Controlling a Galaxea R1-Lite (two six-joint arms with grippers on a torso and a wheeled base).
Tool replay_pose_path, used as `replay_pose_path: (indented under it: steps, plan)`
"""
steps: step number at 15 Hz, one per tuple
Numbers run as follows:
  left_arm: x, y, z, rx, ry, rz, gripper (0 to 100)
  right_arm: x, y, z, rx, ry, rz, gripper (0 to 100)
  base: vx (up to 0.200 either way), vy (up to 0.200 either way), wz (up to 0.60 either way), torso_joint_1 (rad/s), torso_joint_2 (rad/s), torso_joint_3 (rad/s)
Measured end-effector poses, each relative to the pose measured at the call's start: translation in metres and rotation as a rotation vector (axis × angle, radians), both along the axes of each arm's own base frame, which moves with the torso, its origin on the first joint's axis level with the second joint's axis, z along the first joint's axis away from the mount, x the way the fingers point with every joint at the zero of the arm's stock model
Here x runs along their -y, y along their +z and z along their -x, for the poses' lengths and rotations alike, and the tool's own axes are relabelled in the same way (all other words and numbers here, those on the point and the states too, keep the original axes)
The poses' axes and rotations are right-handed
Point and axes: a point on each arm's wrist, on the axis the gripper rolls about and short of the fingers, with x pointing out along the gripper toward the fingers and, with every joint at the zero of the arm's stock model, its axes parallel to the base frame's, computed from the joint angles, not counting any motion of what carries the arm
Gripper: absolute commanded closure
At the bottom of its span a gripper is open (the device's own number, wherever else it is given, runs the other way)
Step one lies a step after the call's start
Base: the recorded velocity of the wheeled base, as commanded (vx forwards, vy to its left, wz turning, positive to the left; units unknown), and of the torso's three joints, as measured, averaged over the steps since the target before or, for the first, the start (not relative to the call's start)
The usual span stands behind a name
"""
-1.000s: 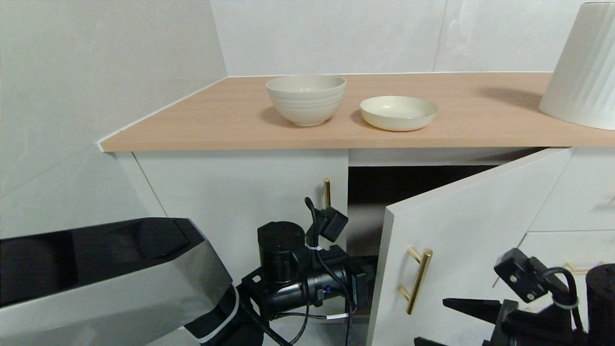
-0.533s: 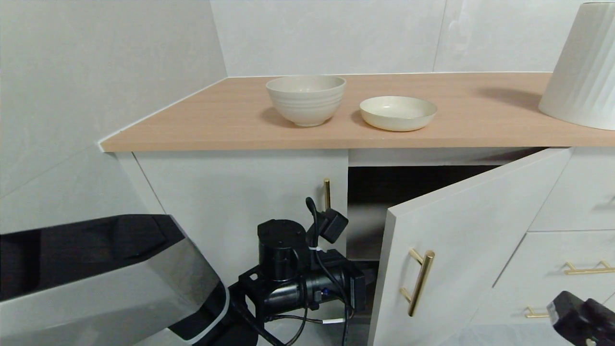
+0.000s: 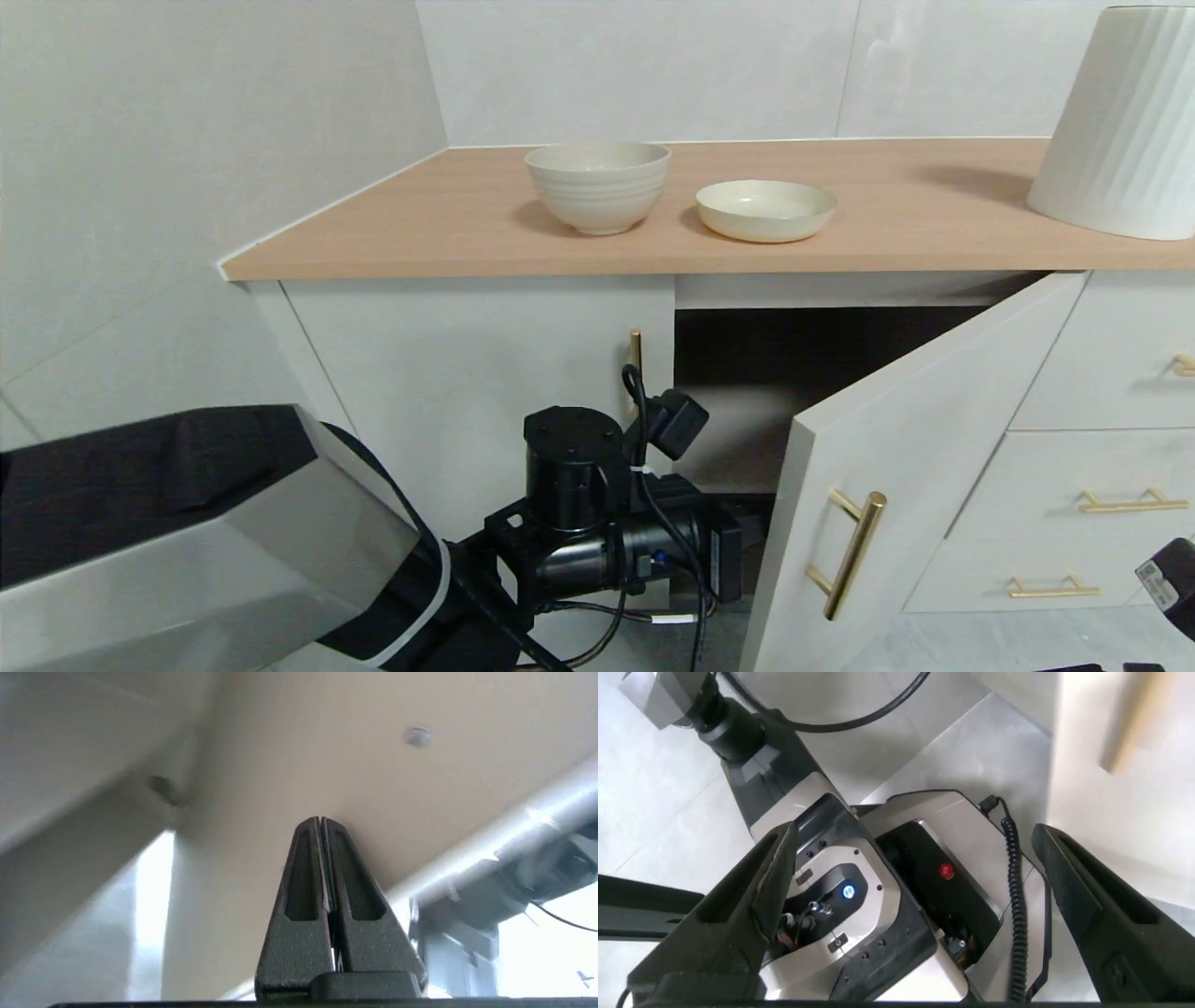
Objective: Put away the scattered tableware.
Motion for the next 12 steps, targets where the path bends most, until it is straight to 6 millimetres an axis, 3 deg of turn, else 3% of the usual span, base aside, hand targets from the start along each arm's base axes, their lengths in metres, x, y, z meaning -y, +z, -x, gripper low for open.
replay_pose_path:
  steps: [8, 12]
  plan:
    - [0.011, 0.013, -0.013, -0.015, 0.008, -0.014, 100, 0.001, 0.001, 0.001, 0.007, 0.0, -0.007, 0, 0.0, 0.0, 0.0, 0.0, 0.0, 0.0]
    - [0.02, 0.02, -0.022, -0.018, 0.014, -0.017, 100, 0.001, 0.001, 0.001, 0.008, 0.0, -0.008, 0, -0.2, 0.0, 0.0, 0.008, 0.0, 0.004]
